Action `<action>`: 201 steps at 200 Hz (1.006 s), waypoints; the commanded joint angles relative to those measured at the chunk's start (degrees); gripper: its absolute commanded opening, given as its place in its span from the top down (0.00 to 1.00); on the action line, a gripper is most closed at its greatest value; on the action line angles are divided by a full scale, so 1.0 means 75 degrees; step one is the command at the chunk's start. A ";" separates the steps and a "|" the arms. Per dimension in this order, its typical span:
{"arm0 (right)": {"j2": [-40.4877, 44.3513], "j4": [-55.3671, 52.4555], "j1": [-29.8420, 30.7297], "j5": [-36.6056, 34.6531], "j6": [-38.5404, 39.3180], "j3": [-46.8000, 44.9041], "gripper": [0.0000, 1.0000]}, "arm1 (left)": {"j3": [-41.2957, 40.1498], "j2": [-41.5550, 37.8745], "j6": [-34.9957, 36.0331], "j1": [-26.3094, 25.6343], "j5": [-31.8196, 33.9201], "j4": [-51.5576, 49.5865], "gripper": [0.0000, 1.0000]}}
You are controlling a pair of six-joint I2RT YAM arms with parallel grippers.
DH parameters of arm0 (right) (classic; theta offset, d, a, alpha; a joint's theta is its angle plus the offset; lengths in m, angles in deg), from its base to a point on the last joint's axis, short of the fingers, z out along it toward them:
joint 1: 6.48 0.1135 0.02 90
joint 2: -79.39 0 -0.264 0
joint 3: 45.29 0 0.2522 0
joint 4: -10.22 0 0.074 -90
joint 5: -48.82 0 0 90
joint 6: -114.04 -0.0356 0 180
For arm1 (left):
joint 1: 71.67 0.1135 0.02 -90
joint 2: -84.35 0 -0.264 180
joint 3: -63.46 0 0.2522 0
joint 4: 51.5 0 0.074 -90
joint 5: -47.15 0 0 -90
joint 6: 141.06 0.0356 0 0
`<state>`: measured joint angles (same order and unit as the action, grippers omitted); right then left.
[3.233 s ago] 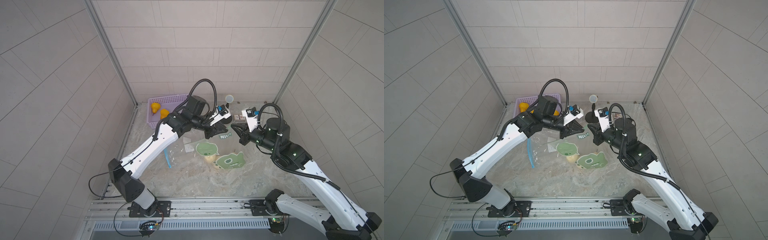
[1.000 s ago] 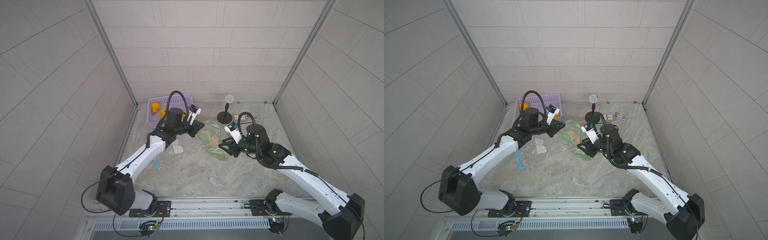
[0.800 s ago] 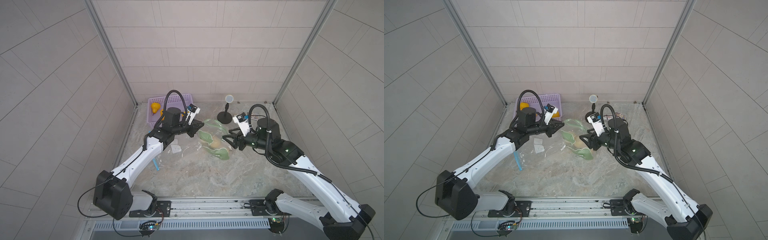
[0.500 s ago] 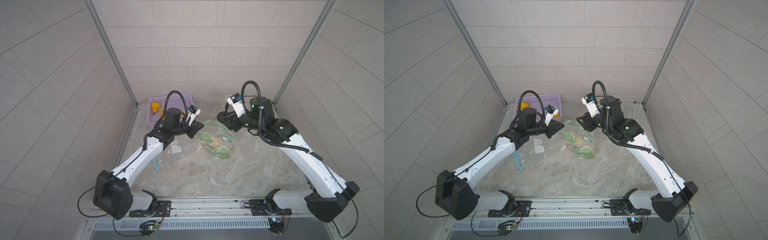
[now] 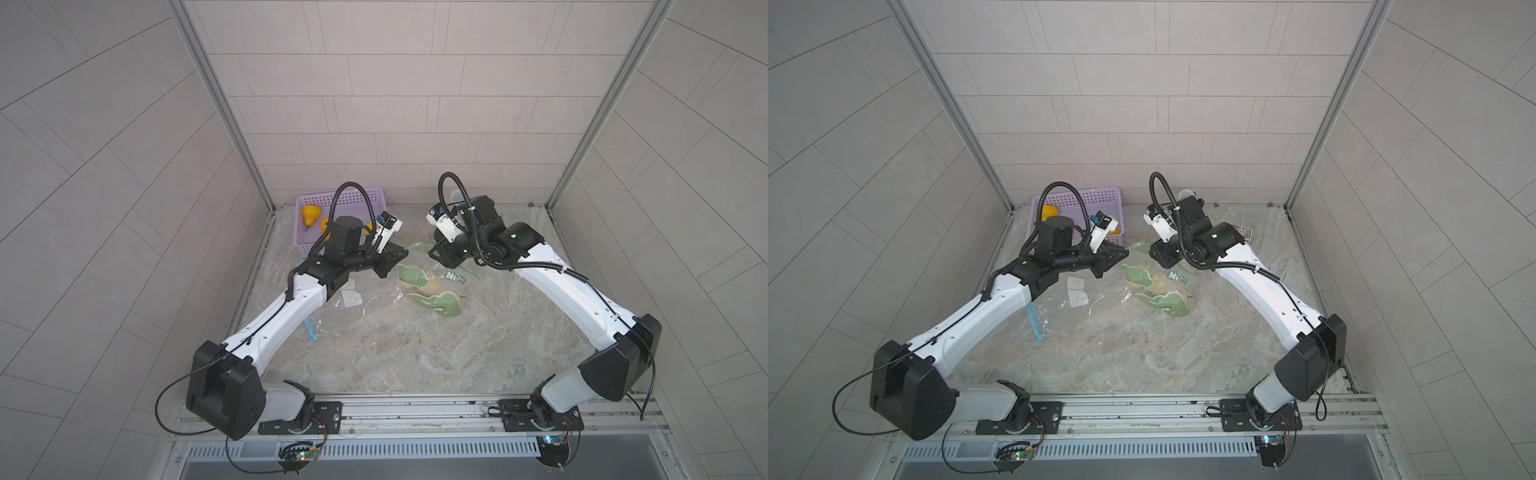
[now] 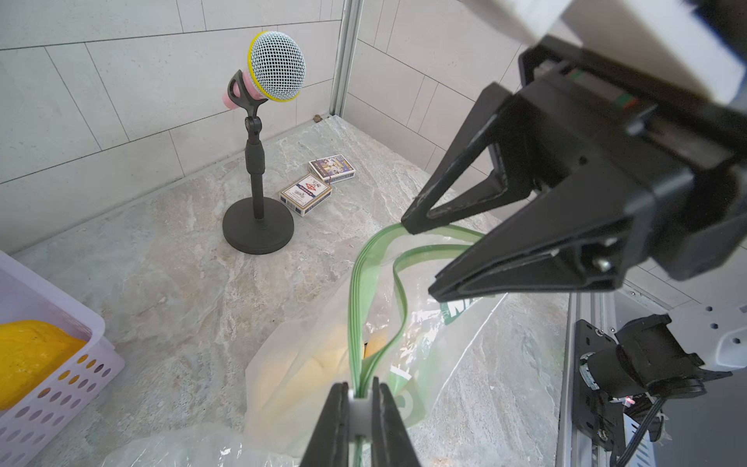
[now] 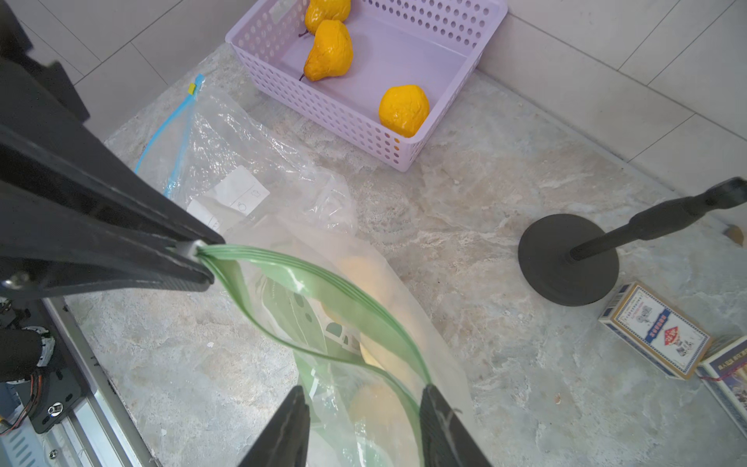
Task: Open the zip-top bag and take out the pear
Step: Open the zipper of the food storage bag at the center of the board.
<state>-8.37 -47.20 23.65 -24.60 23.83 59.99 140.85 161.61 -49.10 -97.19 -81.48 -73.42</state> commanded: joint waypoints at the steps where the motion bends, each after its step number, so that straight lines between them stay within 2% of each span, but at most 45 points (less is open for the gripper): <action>1: 0.0094 0.0109 -0.0141 -0.0125 0.0156 0.0188 0.53 | 0.0071 -0.0025 0.0198 -0.0020 -0.0139 -0.0129 0.89; 47: -0.0114 -0.0305 -0.0198 -0.0105 0.0559 0.0543 0.48 | 0.0109 0.0036 0.0243 -0.0019 -0.0147 -0.0172 0.89; 99: -0.0366 -0.0355 -0.0209 0.0440 0.0639 0.0481 0.48 | 0.0148 0.0103 0.0267 -0.0019 -0.0143 -0.0213 0.89; 156: -0.0547 -0.0264 -0.0231 0.0021 0.0638 0.0318 0.51 | 0.0160 0.0125 0.0334 -0.0019 -0.0218 -0.0277 0.89; 201: -0.0765 -0.0245 -0.0291 0.0127 0.0672 0.0315 0.53 | 0.0156 0.0147 0.0349 -0.0021 -0.0271 -0.0302 0.89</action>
<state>-13.31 -48.43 21.88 -23.58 27.11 62.68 140.85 162.52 -47.57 -97.19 -82.49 -75.59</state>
